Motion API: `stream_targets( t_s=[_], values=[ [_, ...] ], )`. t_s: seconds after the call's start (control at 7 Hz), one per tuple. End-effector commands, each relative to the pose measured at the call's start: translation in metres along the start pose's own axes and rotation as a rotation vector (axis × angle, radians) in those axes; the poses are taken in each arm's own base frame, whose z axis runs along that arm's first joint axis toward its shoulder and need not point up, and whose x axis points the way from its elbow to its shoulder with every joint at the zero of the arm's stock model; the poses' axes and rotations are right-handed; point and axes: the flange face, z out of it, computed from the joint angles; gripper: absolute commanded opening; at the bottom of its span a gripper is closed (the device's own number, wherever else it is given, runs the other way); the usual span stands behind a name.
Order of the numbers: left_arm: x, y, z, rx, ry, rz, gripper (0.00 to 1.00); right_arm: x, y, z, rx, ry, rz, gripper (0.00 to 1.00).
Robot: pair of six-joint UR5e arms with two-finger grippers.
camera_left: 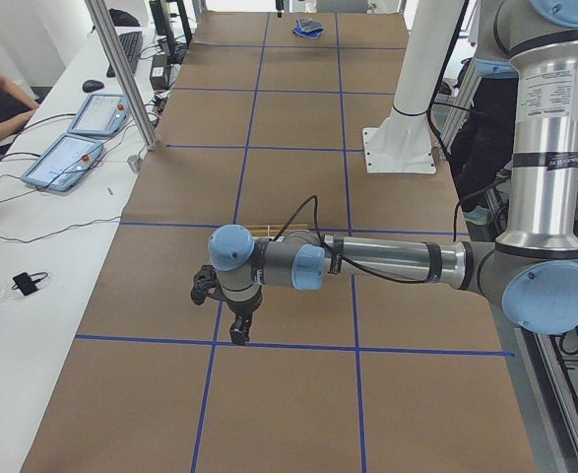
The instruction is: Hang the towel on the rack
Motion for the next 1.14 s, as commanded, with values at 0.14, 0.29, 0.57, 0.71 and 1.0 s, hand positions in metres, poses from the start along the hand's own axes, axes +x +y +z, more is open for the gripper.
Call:
stream_targets(
  t_s=[0.14, 0.29, 0.57, 0.71, 1.0],
  values=[
    [0.000, 0.000, 0.000, -0.001, -0.001, 0.001, 0.98, -0.005, -0.003, -0.004, 0.009, -0.001, -0.011, 1.00],
    [-0.001, 0.000, 0.001, -0.005, -0.007, -0.002, 0.98, -0.003, -0.005, -0.003, 0.006, 0.007, -0.006, 1.00],
    [0.002, -0.004, 0.000, -0.002, -0.007, 0.004, 0.98, -0.012, -0.005, -0.014, 0.029, -0.006, -0.021, 1.00],
    [0.007, -0.014, -0.005, 0.009, -0.008, 0.015, 0.98, -0.006, -0.008, -0.013, 0.035, 0.049, -0.016, 1.00],
    [0.021, -0.022, -0.017, 0.036, -0.008, 0.044, 0.98, 0.003, 0.004, -0.007, 0.025, 0.062, -0.019, 1.00]
  ],
)
